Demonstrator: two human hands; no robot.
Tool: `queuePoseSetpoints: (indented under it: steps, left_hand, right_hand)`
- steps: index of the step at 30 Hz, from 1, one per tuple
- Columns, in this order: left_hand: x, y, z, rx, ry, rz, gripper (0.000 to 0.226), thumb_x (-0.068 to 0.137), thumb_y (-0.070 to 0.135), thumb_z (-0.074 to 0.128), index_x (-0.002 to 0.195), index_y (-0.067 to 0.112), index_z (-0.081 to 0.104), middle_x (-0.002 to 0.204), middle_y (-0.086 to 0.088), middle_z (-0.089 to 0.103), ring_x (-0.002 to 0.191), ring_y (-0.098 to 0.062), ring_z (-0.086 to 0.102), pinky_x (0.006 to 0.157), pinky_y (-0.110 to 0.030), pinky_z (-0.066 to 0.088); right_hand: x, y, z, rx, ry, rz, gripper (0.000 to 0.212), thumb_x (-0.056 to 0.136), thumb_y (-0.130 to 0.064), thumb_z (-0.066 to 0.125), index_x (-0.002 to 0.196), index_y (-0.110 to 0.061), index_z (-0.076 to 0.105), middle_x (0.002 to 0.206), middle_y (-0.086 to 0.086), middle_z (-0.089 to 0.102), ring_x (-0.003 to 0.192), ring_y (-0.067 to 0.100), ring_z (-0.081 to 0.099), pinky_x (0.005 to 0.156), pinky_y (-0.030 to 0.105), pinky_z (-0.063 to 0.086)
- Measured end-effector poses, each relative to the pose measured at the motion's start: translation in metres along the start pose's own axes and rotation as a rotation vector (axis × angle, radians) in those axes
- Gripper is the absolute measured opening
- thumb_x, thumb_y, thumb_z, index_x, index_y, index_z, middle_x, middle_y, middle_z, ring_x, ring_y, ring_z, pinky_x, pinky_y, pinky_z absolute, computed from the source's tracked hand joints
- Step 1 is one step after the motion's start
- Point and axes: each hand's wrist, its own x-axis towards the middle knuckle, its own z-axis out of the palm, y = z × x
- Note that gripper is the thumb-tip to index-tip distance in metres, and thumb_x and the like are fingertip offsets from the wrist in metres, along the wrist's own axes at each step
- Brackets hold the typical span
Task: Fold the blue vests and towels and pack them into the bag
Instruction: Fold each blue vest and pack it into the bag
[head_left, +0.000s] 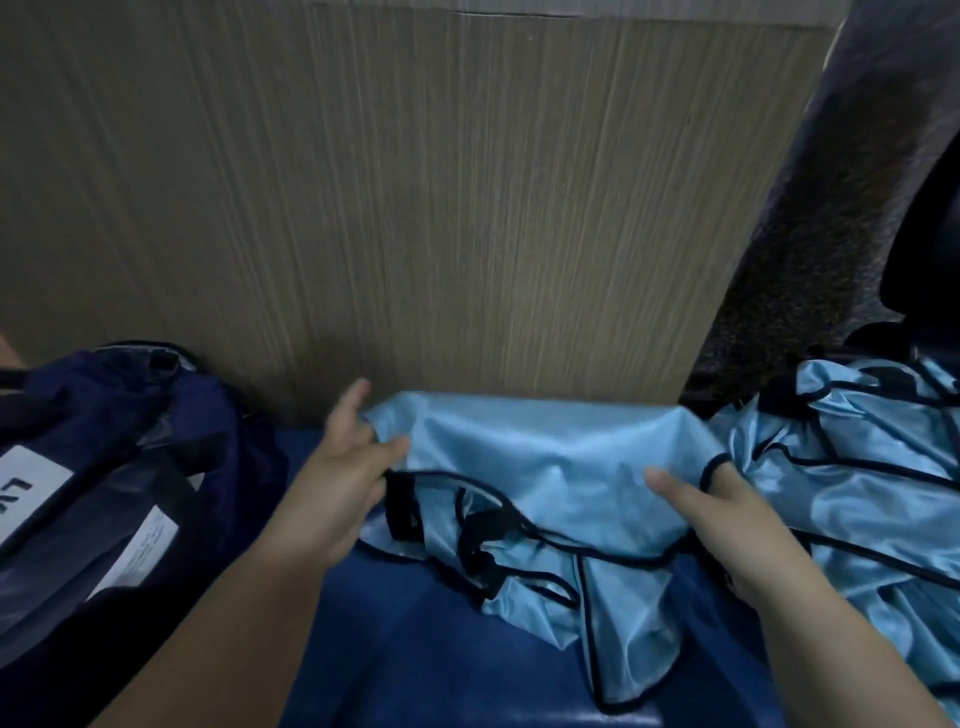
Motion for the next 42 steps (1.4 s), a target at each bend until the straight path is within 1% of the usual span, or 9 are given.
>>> queuePoseSetpoints:
  steps: [4,7,15,18,21,27,30,35,42]
  left_hand:
    - [-0.006,-0.015,0.006,0.206,-0.214,-0.229,0.071,0.097,0.024,0.056,0.152,0.041,0.015,0.149,0.002,0.035,0.135,-0.016,0.04,0.112,-0.036,0.033]
    - [-0.01,-0.019,0.02,0.106,-0.309,-0.2,0.074,0.089,0.036,0.06,0.149,0.046,0.017,0.148,0.008,0.043,0.133,-0.014,0.046,0.113,-0.038,0.035]
    - [-0.024,-0.032,0.054,-0.02,-0.566,-0.142,0.083,0.071,0.078,0.057,0.141,0.053,0.019,0.145,0.006,0.047,0.128,-0.01,0.053,0.101,-0.027,0.047]
    - [-0.023,-0.03,0.05,0.114,-0.437,-0.06,0.051,0.091,0.059,0.044,0.139,0.049,0.029,0.116,0.015,0.069,0.11,-0.006,0.064,0.089,-0.021,0.052]
    - [-0.01,-0.037,0.038,0.34,-0.102,0.079,0.033,0.095,0.024,0.059,0.127,0.031,0.053,0.09,0.008,0.072,0.085,-0.004,0.067,0.073,-0.01,0.049]
    - [0.012,-0.067,0.007,0.752,-0.057,-0.123,0.075,0.083,0.039,0.074,0.145,0.033,0.033,0.139,0.01,0.043,0.127,-0.011,0.043,0.103,-0.025,0.039]
    - [0.011,-0.07,0.013,0.714,-0.104,-0.181,0.063,0.087,0.033,0.071,0.14,0.029,0.037,0.114,0.012,0.053,0.096,-0.003,0.053,0.073,-0.008,0.042]
    - [0.015,-0.072,0.017,0.751,-0.038,-0.171,0.011,0.089,0.031,0.068,0.093,0.023,0.063,0.08,0.005,0.061,0.069,-0.007,0.057,0.062,-0.022,0.045]
    - [0.006,-0.039,0.021,0.51,0.088,-0.045,0.023,0.083,0.019,0.073,0.073,0.014,0.053,0.053,0.01,0.049,0.046,-0.003,0.045,0.045,-0.018,0.037]
  right_hand:
    - [-0.003,-0.003,0.006,-0.64,-0.005,0.068,0.051,0.086,-0.048,0.067,0.059,-0.012,0.044,0.053,-0.004,0.051,0.056,0.017,0.052,0.056,0.033,0.037]
    - [-0.018,-0.007,0.026,-0.914,0.107,-0.109,0.043,0.082,-0.062,0.062,0.075,-0.022,0.047,0.074,-0.008,0.053,0.075,0.015,0.054,0.065,0.034,0.044]
    - [-0.035,0.028,0.087,-0.266,-0.322,-0.297,0.05,0.062,-0.054,0.077,0.104,-0.034,0.059,0.096,-0.015,0.07,0.09,-0.001,0.064,0.081,0.021,0.05]
    - [-0.023,0.028,0.083,-0.238,-0.16,-0.301,0.024,0.087,-0.027,0.071,0.071,-0.02,0.055,0.059,-0.012,0.051,0.057,0.002,0.045,0.061,0.022,0.041]
    - [-0.014,0.02,0.068,0.004,-0.179,-0.193,0.031,0.085,-0.041,0.067,0.074,-0.013,0.057,0.067,0.0,0.052,0.067,0.015,0.048,0.071,0.033,0.044]
    - [-0.009,0.002,0.047,0.545,-0.233,-0.022,0.02,0.095,-0.027,0.048,0.079,-0.015,0.053,0.085,0.015,0.058,0.079,0.026,0.055,0.086,0.044,0.048]
    - [-0.002,0.0,0.038,0.593,-0.128,-0.005,0.024,0.102,-0.024,0.04,0.084,-0.013,0.053,0.085,0.014,0.062,0.08,0.027,0.059,0.081,0.045,0.05]
    - [0.009,0.0,0.013,0.501,0.228,0.006,0.026,0.101,-0.021,0.046,0.078,-0.023,0.057,0.073,0.002,0.06,0.058,0.012,0.059,0.048,0.018,0.05]
    - [0.001,0.005,0.011,-0.092,0.544,-0.365,0.012,0.092,-0.024,0.063,0.095,-0.028,0.052,0.089,0.0,0.058,0.078,0.018,0.054,0.072,0.031,0.042]
